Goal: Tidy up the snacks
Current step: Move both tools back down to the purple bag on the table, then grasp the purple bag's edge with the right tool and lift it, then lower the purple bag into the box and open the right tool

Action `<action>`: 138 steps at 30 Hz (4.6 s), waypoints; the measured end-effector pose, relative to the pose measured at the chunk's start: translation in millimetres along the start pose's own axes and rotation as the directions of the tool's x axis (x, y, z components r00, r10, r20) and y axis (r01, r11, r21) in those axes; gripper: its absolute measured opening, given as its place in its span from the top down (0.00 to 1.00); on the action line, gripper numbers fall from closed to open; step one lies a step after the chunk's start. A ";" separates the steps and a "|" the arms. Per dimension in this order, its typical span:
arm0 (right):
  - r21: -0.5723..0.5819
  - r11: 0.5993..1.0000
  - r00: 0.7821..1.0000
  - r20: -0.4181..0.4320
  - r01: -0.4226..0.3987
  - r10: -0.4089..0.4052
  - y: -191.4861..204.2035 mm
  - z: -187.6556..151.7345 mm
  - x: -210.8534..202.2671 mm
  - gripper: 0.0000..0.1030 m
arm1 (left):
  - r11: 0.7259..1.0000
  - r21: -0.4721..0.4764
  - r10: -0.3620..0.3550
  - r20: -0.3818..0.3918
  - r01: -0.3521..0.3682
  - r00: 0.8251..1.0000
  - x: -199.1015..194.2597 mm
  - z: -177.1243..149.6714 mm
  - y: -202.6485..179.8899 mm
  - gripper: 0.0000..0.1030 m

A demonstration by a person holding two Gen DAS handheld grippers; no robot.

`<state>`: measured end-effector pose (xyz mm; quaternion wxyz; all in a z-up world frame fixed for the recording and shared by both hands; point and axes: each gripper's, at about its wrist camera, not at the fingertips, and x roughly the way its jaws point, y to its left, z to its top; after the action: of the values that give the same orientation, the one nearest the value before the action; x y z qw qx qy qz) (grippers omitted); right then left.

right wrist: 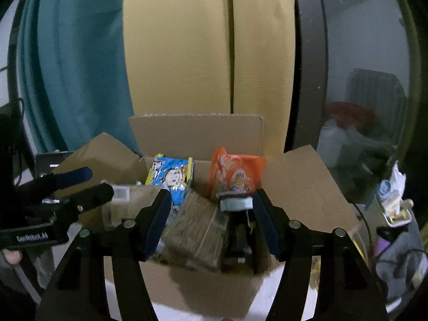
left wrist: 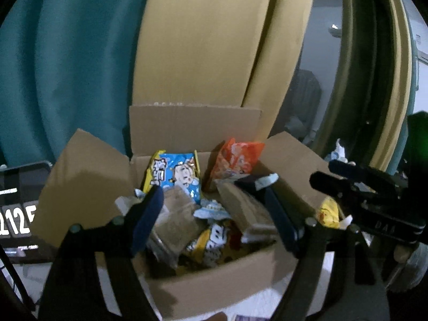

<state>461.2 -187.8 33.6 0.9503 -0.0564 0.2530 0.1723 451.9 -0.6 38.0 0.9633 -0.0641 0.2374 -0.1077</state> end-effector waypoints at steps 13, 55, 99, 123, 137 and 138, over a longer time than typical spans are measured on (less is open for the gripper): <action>0.047 0.999 0.999 -0.036 0.011 -0.009 3.8 -55.4 -76.4 0.35 | 1.000 -0.003 0.001 -0.021 -0.001 1.000 -65.3 -56.3 -18.1 0.23; 0.439 0.898 0.917 -0.349 -0.021 0.192 24.8 -234.0 -48.1 0.22 | 0.998 0.064 0.031 -0.436 -0.003 0.899 -4.8 -215.8 -21.6 0.23; 0.122 0.982 0.990 -0.012 -0.141 0.143 39.3 -31.4 -38.8 0.74 | 0.994 -0.027 0.108 -0.014 -0.108 0.994 -74.4 -95.3 34.7 0.18; 0.082 0.992 0.995 -0.031 -0.091 0.094 32.6 26.2 78.5 0.71 | 0.970 -0.029 0.245 0.106 -0.243 0.964 -46.7 -56.2 50.2 0.09; 0.066 0.998 0.999 -0.045 0.004 -0.001 25.7 16.7 61.2 0.45 | 0.958 -0.043 0.286 0.148 -0.283 0.947 -67.3 -56.1 36.5 0.08; 0.064 0.998 0.999 -0.044 0.005 -0.003 26.4 15.8 56.8 0.45 | 0.959 -0.044 0.285 0.153 -0.281 0.946 -70.3 -56.2 34.6 0.08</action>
<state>505.2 -143.1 18.3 0.9462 -0.0303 0.2790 0.1609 370.7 45.6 13.8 0.9838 -0.0480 0.1683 0.0395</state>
